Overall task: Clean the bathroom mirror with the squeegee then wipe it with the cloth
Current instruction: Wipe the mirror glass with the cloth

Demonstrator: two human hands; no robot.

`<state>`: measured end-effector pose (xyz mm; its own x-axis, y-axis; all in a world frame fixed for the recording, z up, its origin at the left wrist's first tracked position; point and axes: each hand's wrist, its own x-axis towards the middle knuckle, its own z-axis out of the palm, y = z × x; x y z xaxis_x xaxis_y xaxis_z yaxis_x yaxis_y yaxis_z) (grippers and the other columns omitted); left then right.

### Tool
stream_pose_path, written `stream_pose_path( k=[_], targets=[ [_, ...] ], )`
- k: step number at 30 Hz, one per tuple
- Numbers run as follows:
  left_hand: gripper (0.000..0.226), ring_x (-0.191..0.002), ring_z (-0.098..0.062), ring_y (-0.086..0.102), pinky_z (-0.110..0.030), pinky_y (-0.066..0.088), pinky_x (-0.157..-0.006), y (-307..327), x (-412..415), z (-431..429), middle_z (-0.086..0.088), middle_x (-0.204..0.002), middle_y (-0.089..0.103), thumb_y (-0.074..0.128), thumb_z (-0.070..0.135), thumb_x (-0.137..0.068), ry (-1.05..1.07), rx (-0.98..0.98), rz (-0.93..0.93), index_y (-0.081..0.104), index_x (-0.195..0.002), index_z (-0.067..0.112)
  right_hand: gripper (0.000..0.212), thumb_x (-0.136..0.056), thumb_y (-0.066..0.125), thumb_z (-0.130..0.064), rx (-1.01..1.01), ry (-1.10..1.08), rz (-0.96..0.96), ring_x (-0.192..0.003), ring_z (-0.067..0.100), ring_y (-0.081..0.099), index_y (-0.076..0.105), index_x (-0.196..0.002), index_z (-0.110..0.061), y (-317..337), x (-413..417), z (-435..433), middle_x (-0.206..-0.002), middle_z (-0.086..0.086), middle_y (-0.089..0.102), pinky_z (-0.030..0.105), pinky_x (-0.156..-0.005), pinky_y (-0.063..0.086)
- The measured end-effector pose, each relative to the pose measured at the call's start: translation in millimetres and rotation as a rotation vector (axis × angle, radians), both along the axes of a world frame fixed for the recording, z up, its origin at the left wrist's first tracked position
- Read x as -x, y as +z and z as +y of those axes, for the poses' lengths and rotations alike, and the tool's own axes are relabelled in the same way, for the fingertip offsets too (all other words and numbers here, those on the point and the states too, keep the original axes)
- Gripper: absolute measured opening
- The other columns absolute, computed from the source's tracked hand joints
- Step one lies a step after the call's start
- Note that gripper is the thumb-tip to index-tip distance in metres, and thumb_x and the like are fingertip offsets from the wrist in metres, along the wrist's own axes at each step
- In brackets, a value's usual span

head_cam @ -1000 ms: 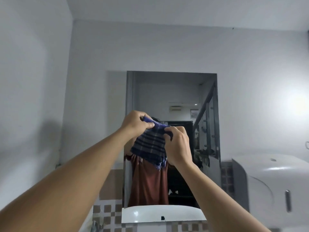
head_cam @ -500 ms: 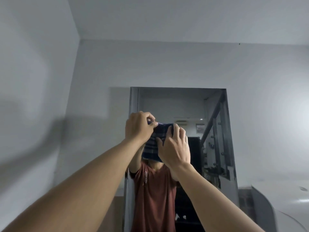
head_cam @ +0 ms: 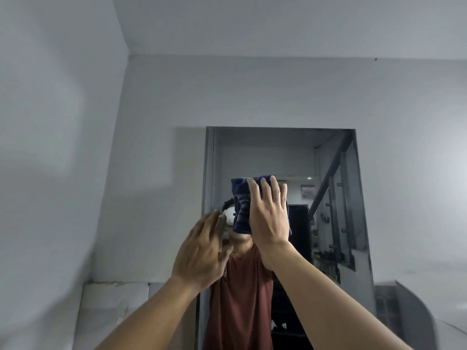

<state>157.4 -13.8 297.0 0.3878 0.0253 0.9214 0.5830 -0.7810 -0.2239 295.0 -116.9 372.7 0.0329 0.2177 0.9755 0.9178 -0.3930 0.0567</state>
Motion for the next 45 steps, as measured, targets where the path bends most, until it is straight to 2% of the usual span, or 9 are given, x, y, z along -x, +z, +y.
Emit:
stream_pose_path(
  k=[4,6,9,15,21,27,31,39,45],
  targets=[
    [0.078,-0.151,-0.028,0.023,-0.039,0.033,-0.119,-3,0,3,-0.014,-0.16,0.03,0.047,0.054,-0.096,0.004,0.018,0.018,0.027,-0.156,0.007,0.053,-0.097,0.057,-0.024,0.006,0.008,-0.054,-0.148,0.049,0.022,0.044,-0.145,-0.005,7,-1,8,-0.153,0.03,0.04,0.066,-0.12,0.017],
    [0.082,-0.15,-0.029,0.026,-0.038,0.036,-0.117,-4,-1,0,-0.015,-0.159,0.032,0.057,0.051,-0.092,-0.013,0.014,0.005,0.027,-0.155,0.007,0.065,-0.103,0.033,-0.045,0.011,0.013,-0.057,-0.153,0.045,0.01,0.031,-0.155,-0.007,15,4,9,-0.161,0.029,0.025,0.062,-0.123,0.004],
    [0.082,-0.15,-0.027,0.026,-0.034,0.032,-0.117,-4,-3,0,-0.014,-0.16,0.031,0.062,0.05,-0.09,-0.015,0.011,-0.009,0.031,-0.153,0.006,0.08,-0.1,0.023,-0.063,0.038,-0.008,-0.074,-0.154,0.043,-0.001,0.016,-0.161,-0.011,39,11,17,-0.165,0.028,0.009,0.061,-0.122,-0.006],
    [0.076,-0.148,-0.028,0.031,-0.036,0.038,-0.115,-5,-4,-1,-0.015,-0.159,0.034,0.053,0.051,-0.093,0.022,-0.009,-0.009,0.036,-0.151,0.005,0.069,-0.103,0.019,-0.047,0.105,-0.041,-0.152,-0.155,0.037,-0.005,0.002,-0.161,-0.014,91,36,39,-0.168,0.019,-0.002,0.067,-0.119,-0.004],
    [0.071,-0.148,-0.028,0.031,-0.04,0.041,-0.113,-6,-6,-5,-0.011,-0.161,0.031,0.047,0.057,-0.094,-0.014,-0.021,0.026,0.033,-0.155,0.022,0.061,-0.106,0.02,-0.047,0.177,-0.056,-0.243,-0.155,0.036,0.001,0.007,-0.161,-0.026,114,37,42,-0.169,0.016,0.003,0.066,-0.12,-0.004],
    [0.114,-0.147,-0.029,0.031,-0.035,0.034,-0.109,-8,-8,-10,-0.012,-0.161,0.031,0.052,0.088,-0.066,0.063,-0.007,0.067,0.034,-0.155,0.019,0.061,-0.106,0.019,-0.045,0.089,-0.063,-0.115,-0.156,0.036,0.0,0.007,-0.161,-0.021,122,-9,4,-0.169,0.017,0.003,0.063,-0.121,-0.004],
    [0.117,-0.147,-0.028,0.027,-0.035,0.039,-0.105,-8,-8,-9,-0.011,-0.162,0.028,0.053,0.088,-0.064,0.048,0.018,0.07,0.032,-0.155,0.019,0.059,-0.107,0.025,-0.043,0.023,-0.047,-0.035,-0.155,0.037,0.003,0.017,-0.159,-0.018,125,-47,-28,-0.167,0.022,0.008,0.062,-0.122,-0.004],
    [0.12,-0.154,-0.025,0.011,-0.037,0.039,-0.107,-10,-9,-7,-0.006,-0.167,0.014,0.055,0.088,-0.065,0.005,0.046,0.069,0.016,-0.159,0.023,0.064,-0.105,0.021,-0.051,-0.004,-0.099,0.06,-0.155,0.038,0.0,0.007,-0.162,-0.024,120,-108,-71,-0.168,0.022,0.004,0.06,-0.123,-0.005],
    [0.119,-0.152,-0.029,0.016,-0.041,0.036,-0.112,-9,-7,-9,-0.011,-0.165,0.021,0.054,0.087,-0.065,-0.006,0.035,0.068,0.023,-0.158,0.019,0.065,-0.104,0.017,-0.054,-0.026,-0.138,0.15,-0.155,0.038,0.0,0.002,-0.162,-0.028,114,-140,-93,-0.168,0.021,0.001,0.056,-0.124,-0.007]
  ],
)
